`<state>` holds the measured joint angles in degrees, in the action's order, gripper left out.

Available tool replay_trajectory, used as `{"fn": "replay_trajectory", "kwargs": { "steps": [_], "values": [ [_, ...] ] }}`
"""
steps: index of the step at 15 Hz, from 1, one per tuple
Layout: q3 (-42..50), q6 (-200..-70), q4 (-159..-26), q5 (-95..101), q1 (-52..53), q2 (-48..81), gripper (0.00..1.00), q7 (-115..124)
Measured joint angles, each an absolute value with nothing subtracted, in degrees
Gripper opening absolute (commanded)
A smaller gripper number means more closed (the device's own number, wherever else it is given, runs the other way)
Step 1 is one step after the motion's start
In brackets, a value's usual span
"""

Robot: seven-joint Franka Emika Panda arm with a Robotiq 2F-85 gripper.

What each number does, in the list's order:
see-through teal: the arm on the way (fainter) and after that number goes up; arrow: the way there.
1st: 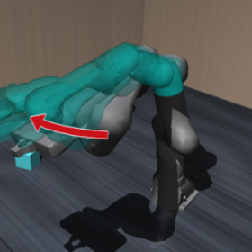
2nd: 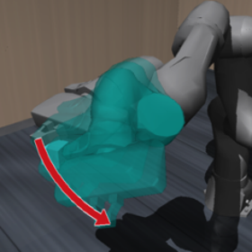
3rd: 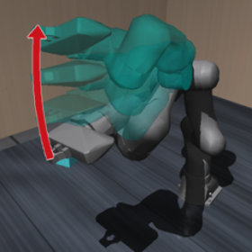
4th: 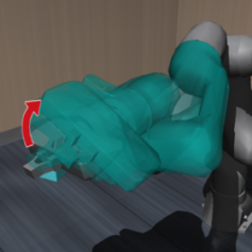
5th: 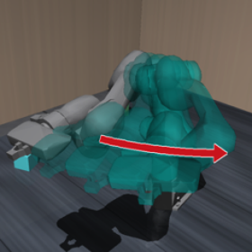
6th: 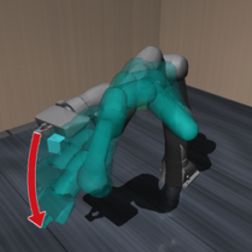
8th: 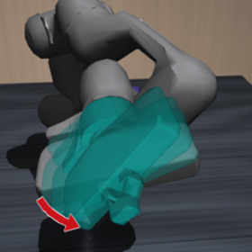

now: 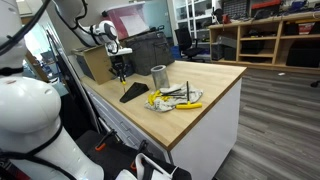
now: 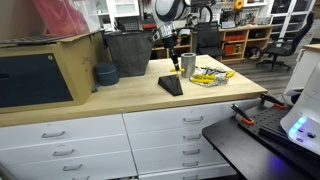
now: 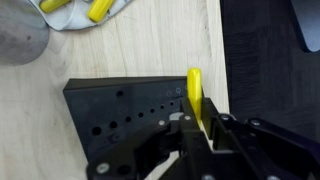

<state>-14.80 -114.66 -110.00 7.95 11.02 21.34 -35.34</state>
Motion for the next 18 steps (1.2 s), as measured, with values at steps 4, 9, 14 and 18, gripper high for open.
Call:
{"fn": "replay_trajectory", "kwargs": {
  "steps": [4,9,14,18],
  "values": [
    [-14.8,-114.7,-109.9,8.0,11.0,21.5,0.04,-35.3],
    [-14.8,-114.7,-109.7,7.9,11.1,21.5,0.04,-35.3],
    [-14.9,-114.7,-109.0,7.9,11.2,21.5,0.04,-35.3],
    [-14.9,-114.7,-109.0,7.9,11.2,21.6,0.04,-35.3]
  ]
}}
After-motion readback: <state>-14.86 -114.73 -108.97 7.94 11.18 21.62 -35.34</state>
